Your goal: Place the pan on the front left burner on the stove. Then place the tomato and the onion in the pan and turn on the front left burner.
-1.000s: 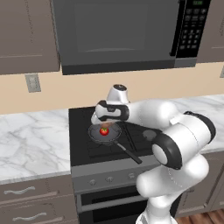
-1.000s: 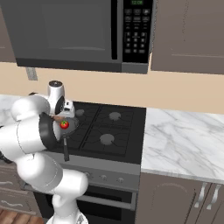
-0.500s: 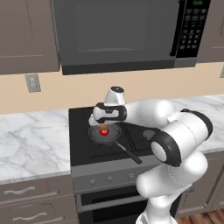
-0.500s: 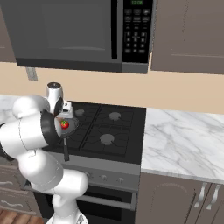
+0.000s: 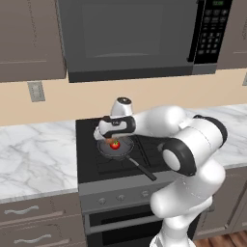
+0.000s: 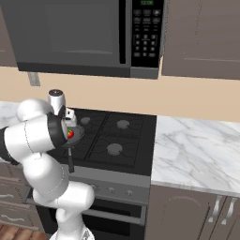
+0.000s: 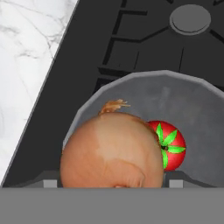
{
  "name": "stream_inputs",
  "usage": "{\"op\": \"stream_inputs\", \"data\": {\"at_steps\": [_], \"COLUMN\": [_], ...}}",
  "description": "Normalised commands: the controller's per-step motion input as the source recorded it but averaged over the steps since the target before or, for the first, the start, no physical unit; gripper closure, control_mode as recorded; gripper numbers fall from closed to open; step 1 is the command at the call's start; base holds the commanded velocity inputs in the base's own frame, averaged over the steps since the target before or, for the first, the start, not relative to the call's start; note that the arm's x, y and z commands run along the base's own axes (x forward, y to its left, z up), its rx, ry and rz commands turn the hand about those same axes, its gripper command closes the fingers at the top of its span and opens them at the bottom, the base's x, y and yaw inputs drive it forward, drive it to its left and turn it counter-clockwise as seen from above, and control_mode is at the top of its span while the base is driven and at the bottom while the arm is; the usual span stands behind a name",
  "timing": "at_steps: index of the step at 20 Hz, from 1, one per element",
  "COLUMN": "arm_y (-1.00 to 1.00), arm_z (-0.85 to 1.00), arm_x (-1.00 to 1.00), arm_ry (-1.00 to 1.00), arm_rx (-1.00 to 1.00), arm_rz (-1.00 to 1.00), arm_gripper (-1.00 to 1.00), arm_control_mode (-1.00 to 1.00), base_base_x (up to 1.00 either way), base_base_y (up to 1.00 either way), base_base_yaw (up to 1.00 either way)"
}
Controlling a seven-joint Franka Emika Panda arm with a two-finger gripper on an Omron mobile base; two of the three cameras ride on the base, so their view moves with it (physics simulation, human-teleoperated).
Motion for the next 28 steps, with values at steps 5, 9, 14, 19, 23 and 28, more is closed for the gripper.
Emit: {"op": "stream_inputs", "data": {"at_steps": [5, 9, 14, 19, 23, 28], "arm_y": [0.00, 0.02, 0.09, 0.03, 0.00, 0.00], "arm_z": [-0.23, -0.21, -0.04, 0.00, 0.00, 0.00], "arm_x": [0.14, 0.11, 0.05, 0.00, -0.03, -0.05], "arm_ry": [0.00, 0.00, 0.00, 0.06, 0.05, 0.01], "arm_rx": [-0.06, -0.04, -0.01, 0.00, 0.00, 0.00], "arm_rz": [0.00, 0.00, 0.00, 0.00, 0.00, 0.00], "arm_gripper": [1.00, 1.00, 1.00, 1.00, 1.00, -1.00], "arm_control_mode": [-1.00, -1.00, -1.00, -1.00, -1.00, -1.00], "base_base_x": [0.00, 0.00, 0.00, 0.00, 0.00, 0.00], "base_base_y": [0.00, 0.00, 0.00, 0.00, 0.00, 0.00], "base_base_yaw": [0.00, 0.00, 0.00, 0.00, 0.00, 0.00]}}
